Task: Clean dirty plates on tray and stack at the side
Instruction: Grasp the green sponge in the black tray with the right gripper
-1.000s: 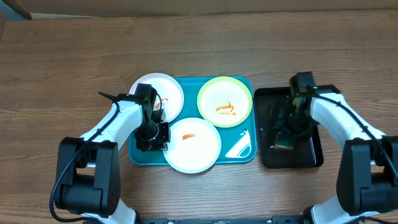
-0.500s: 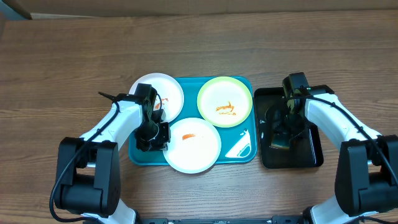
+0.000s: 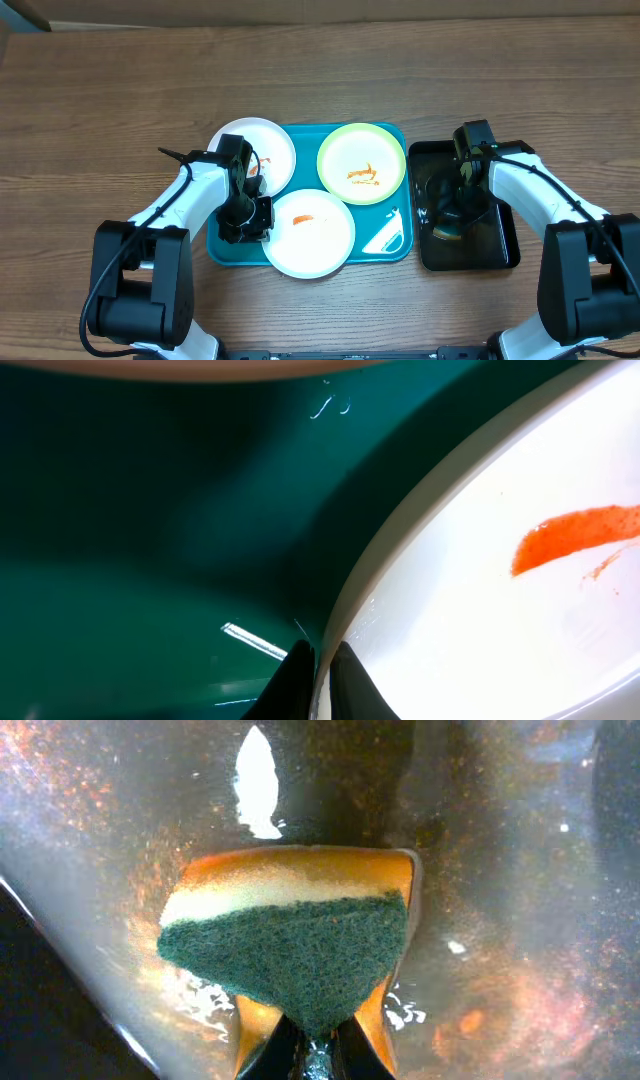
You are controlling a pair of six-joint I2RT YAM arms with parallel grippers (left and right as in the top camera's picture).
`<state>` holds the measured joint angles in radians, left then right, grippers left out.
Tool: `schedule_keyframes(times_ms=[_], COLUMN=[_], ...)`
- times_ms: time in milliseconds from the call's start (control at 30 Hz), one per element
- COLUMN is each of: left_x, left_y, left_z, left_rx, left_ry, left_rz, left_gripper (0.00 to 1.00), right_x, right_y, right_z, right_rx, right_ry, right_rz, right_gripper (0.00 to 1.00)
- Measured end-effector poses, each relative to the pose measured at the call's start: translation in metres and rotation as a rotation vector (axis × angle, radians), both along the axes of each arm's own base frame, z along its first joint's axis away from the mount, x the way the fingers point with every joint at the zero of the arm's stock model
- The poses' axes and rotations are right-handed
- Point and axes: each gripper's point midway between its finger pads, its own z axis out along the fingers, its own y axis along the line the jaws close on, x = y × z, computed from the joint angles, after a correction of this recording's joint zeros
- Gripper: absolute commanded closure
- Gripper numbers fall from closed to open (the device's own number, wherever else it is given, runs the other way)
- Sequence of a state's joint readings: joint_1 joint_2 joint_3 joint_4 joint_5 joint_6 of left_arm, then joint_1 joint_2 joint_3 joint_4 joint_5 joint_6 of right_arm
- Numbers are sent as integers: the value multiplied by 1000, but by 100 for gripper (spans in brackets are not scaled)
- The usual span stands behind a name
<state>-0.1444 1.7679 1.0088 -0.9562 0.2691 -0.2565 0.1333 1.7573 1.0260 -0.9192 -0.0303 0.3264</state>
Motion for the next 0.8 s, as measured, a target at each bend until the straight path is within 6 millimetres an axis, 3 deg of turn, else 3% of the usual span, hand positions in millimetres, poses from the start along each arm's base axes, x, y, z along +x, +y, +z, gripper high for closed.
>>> schedule_keyframes(times_ms=[267, 400, 500, 667, 800], left_x=[1, 1, 1, 1, 1], left_y=[0, 0, 0, 0, 1], left_z=[0, 0, 0, 0, 0], left_rx=[0, 0, 0, 1, 3], left_ry=[-3, -3, -3, -3, -4], left_rz=[0, 0, 0, 0, 0], left_gripper=[89, 89, 89, 89, 89], right_x=[-4, 21, 29, 26, 8], right_y=[-2, 0, 1, 0, -2], right_z=[18, 40, 47, 32, 4], right_rx=[-17, -13, -9, -11, -14], right_ry=[56, -18, -52, -60, -40], right_rz=[-3, -6, -7, -7, -7], right_gripper=[96, 96, 96, 96, 96])
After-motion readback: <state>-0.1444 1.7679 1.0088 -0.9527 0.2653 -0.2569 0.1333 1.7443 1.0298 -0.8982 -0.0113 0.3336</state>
